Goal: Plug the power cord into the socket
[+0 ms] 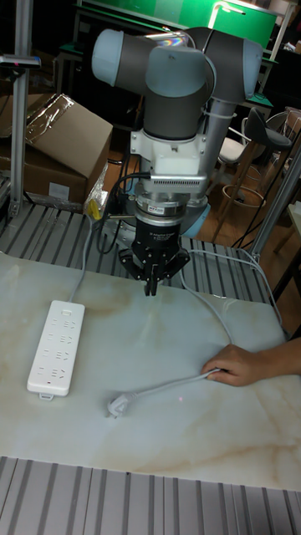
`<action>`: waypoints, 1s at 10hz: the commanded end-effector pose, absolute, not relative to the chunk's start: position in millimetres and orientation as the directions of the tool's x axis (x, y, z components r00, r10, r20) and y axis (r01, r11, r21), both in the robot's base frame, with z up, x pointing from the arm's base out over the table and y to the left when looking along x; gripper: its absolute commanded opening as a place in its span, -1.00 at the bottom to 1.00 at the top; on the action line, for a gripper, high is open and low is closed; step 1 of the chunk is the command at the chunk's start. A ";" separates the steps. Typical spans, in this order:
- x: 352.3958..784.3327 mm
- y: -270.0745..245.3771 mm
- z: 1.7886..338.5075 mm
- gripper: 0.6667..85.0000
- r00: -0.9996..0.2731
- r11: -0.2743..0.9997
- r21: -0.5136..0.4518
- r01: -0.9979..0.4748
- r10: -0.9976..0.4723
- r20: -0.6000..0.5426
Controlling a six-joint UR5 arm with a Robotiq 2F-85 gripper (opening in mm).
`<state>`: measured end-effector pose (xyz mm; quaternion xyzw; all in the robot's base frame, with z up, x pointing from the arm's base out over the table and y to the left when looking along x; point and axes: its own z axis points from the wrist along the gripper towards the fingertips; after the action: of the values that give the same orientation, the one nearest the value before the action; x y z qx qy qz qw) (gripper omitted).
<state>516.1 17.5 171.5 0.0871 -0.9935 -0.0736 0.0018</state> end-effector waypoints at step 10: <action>537.8 0.7 167.6 -0.25 -0.930 0.929 0.057 -0.365 -0.360 -0.074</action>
<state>527.0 -1.5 168.7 0.1702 -0.9847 -0.0336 -0.0165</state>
